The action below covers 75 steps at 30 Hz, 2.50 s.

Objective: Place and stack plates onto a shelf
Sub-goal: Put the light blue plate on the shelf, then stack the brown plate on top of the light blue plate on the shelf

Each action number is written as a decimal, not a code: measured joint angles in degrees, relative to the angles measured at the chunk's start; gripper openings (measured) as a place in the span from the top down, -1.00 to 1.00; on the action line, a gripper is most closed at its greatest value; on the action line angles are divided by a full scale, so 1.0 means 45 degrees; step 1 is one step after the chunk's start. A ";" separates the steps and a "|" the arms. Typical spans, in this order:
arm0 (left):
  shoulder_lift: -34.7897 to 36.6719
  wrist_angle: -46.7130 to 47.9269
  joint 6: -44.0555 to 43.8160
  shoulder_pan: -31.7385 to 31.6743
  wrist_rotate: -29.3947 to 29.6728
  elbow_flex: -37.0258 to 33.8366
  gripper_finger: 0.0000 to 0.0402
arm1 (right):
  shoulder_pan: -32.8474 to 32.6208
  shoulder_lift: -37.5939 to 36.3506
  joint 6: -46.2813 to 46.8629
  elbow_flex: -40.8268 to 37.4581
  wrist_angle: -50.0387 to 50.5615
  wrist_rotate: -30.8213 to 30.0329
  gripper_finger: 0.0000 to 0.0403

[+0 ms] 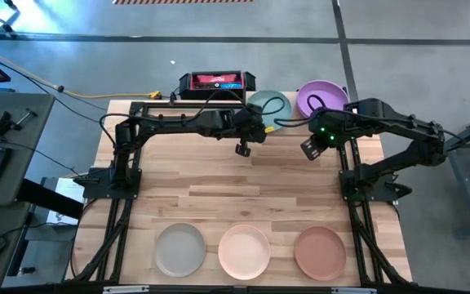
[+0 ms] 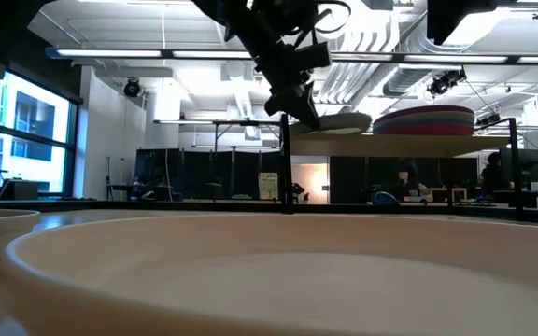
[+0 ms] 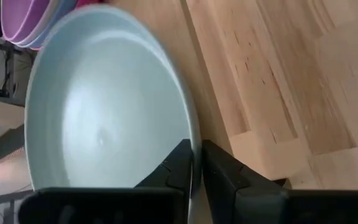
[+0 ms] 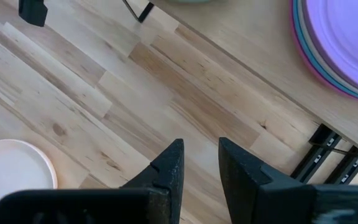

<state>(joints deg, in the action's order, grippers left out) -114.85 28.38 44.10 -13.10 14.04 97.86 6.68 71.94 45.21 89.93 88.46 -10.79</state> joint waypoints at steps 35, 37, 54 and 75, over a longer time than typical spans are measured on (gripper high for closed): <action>0.0949 -0.0300 -0.1560 0.0192 0.0458 0.0000 0.47 | 0.0005 -0.0001 -0.0277 0.0000 0.0002 0.1048 0.61; 0.1190 -0.0340 -0.1648 0.0280 0.0466 0.0000 0.47 | 0.0002 0.0000 -0.0777 0.0000 0.0002 0.1531 0.61; 0.4042 0.2323 -0.5134 0.0617 0.1603 0.0000 0.48 | -0.0012 0.0223 -0.4272 -0.0457 -0.0311 0.4175 0.61; 0.5965 1.0614 -1.1482 0.2479 0.1116 0.0000 0.49 | -0.5566 0.0228 -0.3034 -0.6323 -0.5688 0.5729 0.61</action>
<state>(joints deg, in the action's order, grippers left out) -88.01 76.14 -7.57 -1.95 19.06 97.86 -18.37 72.97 31.56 61.48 62.86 14.99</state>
